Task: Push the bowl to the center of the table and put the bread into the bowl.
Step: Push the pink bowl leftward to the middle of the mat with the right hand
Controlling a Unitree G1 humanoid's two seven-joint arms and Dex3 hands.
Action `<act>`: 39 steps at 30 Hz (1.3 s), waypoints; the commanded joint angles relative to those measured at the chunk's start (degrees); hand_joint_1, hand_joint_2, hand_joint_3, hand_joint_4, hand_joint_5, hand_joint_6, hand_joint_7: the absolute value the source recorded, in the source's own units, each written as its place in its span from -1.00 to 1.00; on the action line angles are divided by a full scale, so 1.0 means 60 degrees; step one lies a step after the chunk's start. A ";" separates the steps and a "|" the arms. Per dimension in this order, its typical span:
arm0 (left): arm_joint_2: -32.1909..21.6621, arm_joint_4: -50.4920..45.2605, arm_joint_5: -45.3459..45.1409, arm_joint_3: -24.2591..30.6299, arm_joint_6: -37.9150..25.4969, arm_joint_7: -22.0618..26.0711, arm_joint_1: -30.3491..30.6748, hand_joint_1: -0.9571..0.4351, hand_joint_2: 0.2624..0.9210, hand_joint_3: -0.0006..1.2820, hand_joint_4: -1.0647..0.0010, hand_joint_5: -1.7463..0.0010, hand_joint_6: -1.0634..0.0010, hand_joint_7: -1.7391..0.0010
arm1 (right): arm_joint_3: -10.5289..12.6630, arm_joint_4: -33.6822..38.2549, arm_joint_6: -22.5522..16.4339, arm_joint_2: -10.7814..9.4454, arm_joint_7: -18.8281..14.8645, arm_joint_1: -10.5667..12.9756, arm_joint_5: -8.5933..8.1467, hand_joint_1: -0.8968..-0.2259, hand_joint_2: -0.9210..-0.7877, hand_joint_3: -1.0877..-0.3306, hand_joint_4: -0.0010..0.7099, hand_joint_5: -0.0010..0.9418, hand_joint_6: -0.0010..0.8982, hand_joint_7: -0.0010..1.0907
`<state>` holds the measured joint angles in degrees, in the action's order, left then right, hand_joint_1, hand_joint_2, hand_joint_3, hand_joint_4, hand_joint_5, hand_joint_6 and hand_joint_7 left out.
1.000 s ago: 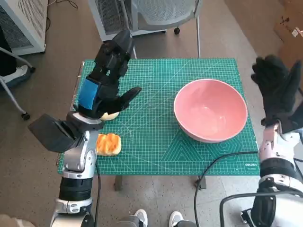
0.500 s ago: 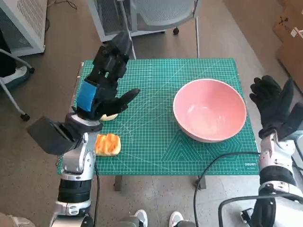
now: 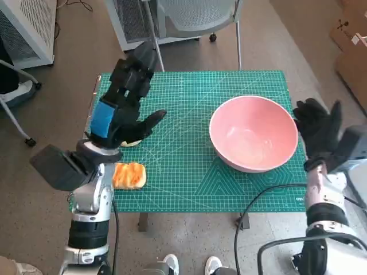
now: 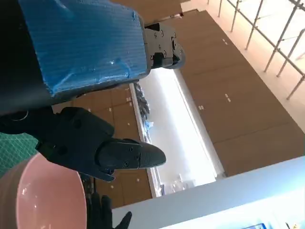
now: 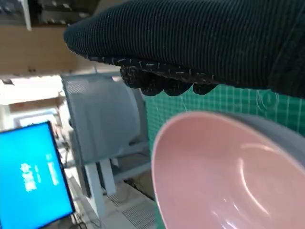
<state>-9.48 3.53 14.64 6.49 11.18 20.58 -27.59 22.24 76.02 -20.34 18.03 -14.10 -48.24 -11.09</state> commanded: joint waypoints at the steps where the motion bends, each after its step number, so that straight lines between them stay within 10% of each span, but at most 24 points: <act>1: -0.0146 -0.0320 0.0040 0.0088 -0.0109 -0.0053 0.0152 -0.14 0.63 -0.45 0.90 0.99 1.00 0.53 | -0.0031 0.0123 0.0073 -0.0358 -0.0045 0.0213 0.0147 -0.15 -1.00 -0.24 0.04 -0.99 0.06 -0.97; 39: -0.0408 -0.1182 -0.0190 0.0310 -0.0223 -0.0618 0.0924 -0.17 0.63 -0.45 0.89 0.99 1.00 0.53 | -0.0465 0.0023 0.0271 -0.2089 -0.0133 -0.0990 0.0498 -0.06 -1.00 -0.35 0.08 -0.99 0.05 -0.99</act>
<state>-11.30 -2.29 13.80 7.84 10.12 17.35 -22.87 19.81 75.79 -20.11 6.52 -15.09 -53.91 -8.63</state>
